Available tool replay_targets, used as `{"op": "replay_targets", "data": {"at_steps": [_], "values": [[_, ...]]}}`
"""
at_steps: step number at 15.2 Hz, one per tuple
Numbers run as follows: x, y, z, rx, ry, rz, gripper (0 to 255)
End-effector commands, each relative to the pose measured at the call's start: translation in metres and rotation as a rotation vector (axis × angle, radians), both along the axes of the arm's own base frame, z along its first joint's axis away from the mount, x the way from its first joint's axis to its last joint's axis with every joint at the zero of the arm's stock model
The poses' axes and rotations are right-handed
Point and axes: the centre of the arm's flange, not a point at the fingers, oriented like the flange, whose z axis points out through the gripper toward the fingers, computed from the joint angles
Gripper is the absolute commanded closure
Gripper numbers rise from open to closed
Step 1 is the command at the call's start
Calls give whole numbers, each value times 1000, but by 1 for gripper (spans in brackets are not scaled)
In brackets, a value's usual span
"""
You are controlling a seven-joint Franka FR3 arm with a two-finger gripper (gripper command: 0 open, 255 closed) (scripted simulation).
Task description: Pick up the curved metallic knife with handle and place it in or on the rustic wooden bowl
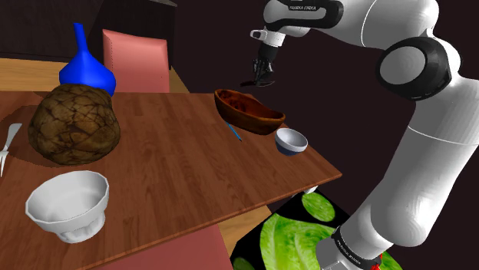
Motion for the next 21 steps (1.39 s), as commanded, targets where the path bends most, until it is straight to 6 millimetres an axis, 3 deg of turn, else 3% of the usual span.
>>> {"op": "replay_targets", "data": {"at_steps": [1, 9, 16, 17, 21], "values": [[0, 0, -10, 0, 0, 0, 255], [0, 0, -52, 0, 0, 0, 255], [0, 0, -52, 0, 0, 0, 255], [0, 0, -52, 0, 0, 0, 0], [0, 0, -52, 0, 0, 0, 0]]}}
